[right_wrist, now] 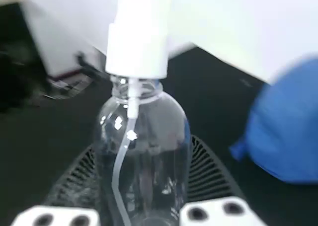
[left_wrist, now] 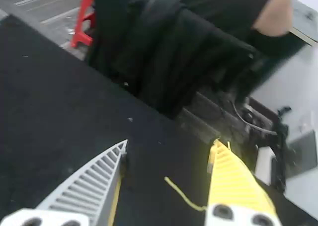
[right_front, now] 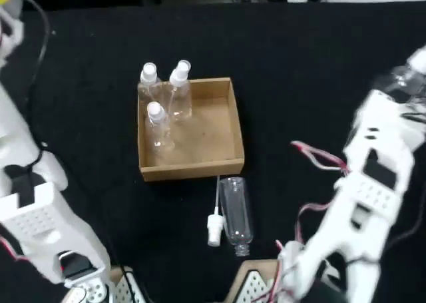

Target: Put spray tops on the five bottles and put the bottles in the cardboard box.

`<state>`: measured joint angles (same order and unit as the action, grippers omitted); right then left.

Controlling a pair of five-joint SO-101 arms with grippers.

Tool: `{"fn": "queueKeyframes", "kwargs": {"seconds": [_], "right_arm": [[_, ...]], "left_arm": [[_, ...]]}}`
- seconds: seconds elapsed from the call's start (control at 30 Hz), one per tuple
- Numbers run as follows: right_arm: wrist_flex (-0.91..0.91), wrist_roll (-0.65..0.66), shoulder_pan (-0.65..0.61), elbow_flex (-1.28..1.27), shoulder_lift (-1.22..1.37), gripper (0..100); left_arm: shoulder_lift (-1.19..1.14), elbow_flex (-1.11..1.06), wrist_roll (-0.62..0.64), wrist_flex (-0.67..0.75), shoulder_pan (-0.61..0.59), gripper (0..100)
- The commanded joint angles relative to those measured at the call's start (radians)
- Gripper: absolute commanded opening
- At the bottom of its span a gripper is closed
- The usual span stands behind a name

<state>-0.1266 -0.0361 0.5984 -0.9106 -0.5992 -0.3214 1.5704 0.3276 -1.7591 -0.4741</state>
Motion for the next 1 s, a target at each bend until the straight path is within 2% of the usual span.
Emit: {"fn": "queueKeyframes", "kwargs": {"seconds": [0.0, 0.13, 0.3, 0.37, 0.53, 0.67, 0.77, 0.87, 0.97], "right_arm": [[0.239, 0.11, 0.094, 0.076, 0.236, 1.1], [0.334, 0.124, 0.114, 0.081, 0.364, 1.1], [0.413, 0.124, 0.104, 0.081, 0.458, 1.1], [0.46, 0.124, 0.091, 0.081, 0.495, 1.1], [0.597, 0.124, 0.074, 0.107, 0.631, 1.1], [0.678, 0.124, 0.077, 0.148, 0.737, 1.1], [0.769, 0.124, 0.077, 0.15, 0.791, 1.1], [0.89, 0.124, 0.077, 0.143, 0.834, 1.1], [0.951, 0.124, 0.077, 0.143, 0.869, 1.1]], "left_arm": [[0.064, -0.053, -0.025, -0.006, -0.061, 23], [0.21, -0.286, -0.127, -0.006, -0.062, 23], [0.479, -0.739, -0.129, 0.005, -0.059, 23], [0.583, -0.929, -0.13, 0.061, -0.044, 23], [0.881, -1.5, -0.13, 0.371, -0.021, 23], [1.157, -1.985, -0.137, 0.732, -0.004, 23], [1.332, -2.284, -0.135, 0.947, -0.004, 23], [1.442, -2.502, -0.129, 1.086, -0.004, 23], [1.468, -2.589, -0.118, 1.114, -0.004, 23]]}}
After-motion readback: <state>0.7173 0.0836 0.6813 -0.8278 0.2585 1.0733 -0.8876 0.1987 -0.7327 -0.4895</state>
